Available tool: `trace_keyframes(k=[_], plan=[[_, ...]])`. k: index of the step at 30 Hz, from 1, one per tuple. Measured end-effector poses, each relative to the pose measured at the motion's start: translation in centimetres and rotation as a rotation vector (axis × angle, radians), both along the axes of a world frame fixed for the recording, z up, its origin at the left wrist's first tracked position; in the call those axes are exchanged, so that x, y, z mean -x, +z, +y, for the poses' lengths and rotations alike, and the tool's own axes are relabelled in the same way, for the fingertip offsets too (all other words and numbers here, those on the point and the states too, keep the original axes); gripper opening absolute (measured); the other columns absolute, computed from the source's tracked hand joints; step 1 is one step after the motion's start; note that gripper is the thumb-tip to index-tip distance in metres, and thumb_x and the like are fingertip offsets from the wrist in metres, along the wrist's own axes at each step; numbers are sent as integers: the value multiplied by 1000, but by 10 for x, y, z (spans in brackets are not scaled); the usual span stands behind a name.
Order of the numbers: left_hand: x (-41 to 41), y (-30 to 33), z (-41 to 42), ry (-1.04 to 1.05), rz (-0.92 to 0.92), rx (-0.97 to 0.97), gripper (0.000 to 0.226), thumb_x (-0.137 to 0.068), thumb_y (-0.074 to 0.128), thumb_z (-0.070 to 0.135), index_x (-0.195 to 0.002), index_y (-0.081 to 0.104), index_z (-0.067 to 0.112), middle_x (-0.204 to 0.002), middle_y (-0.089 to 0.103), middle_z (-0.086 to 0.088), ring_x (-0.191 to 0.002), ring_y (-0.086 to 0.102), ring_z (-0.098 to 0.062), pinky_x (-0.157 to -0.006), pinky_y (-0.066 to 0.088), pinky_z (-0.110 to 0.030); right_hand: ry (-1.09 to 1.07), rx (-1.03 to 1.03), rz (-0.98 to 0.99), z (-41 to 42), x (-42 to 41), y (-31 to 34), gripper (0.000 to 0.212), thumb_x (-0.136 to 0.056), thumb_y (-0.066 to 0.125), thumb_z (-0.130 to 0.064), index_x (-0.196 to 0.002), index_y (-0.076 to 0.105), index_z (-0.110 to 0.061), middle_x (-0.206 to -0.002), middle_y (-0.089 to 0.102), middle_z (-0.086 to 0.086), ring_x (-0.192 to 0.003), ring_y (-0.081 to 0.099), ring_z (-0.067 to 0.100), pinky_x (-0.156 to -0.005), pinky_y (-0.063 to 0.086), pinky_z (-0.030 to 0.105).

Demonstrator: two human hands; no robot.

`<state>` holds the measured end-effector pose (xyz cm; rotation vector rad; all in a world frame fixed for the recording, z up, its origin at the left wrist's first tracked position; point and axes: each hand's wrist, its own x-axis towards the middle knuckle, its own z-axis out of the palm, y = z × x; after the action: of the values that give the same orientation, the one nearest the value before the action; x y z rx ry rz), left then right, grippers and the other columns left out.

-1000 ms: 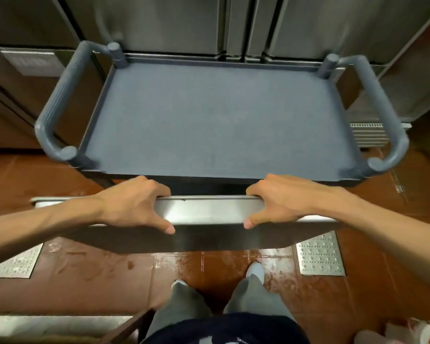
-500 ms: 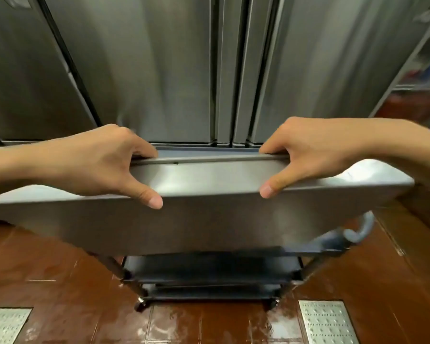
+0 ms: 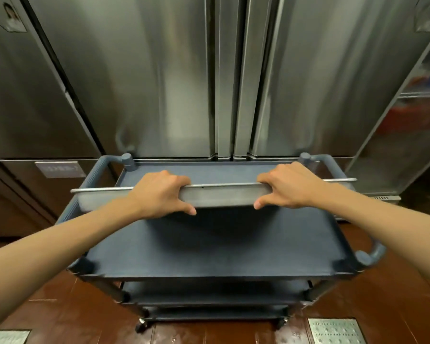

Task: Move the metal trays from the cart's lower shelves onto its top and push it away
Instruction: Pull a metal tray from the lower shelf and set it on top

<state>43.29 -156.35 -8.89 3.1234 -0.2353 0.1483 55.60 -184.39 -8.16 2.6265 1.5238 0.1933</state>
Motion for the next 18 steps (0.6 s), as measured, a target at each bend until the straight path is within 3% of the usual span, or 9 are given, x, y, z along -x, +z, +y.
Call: trace_keyframes(k=[6, 8, 10, 14, 18], plan=[[-20, -29, 8, -12, 59, -63, 56, -66, 67, 72, -68, 38, 24, -65, 57, -1, -71, 56, -28, -48, 21, -34, 26, -2, 4, 4, -12, -39, 52, -76, 51, -74, -74, 41, -23, -81, 69, 7, -81, 64, 34, -54, 25, 34], [-26, -39, 10, -3, 113, -89, 56, -67, 67, 71, -65, 39, 22, -62, 48, 4, -66, 48, -24, -47, 22, -32, 22, 27, 21, 9, -14, -50, 50, -76, 54, -71, -72, 42, -23, -81, 70, 7, -79, 65, 33, -54, 28, 33], [-32, -53, 11, -11, 180, -105, 54, -69, 68, 68, -65, 42, 21, -63, 50, 3, -66, 47, -22, -50, 27, -32, 18, 76, 44, 14, -16, -64, 48, -78, 56, -68, -75, 51, -21, -82, 71, 8, -79, 66, 34, -55, 31, 32], [-40, -91, 14, -23, 325, -160, 47, -73, 70, 61, -73, 55, 17, -77, 66, -5, -76, 61, -29, -58, 41, -33, 11, 209, 56, 22, -14, -101, 46, -85, 57, -58, -87, 62, -13, -90, 71, 12, -85, 67, 35, -57, 31, 32], [-43, -140, 14, -37, 413, -284, 37, -82, 65, 52, -92, 61, 17, -100, 70, -9, -93, 65, -33, -65, 42, -34, -8, 287, 101, 35, -6, -147, 37, -89, 61, -45, -95, 65, -9, -101, 71, 15, -97, 67, 35, -64, 38, 34]])
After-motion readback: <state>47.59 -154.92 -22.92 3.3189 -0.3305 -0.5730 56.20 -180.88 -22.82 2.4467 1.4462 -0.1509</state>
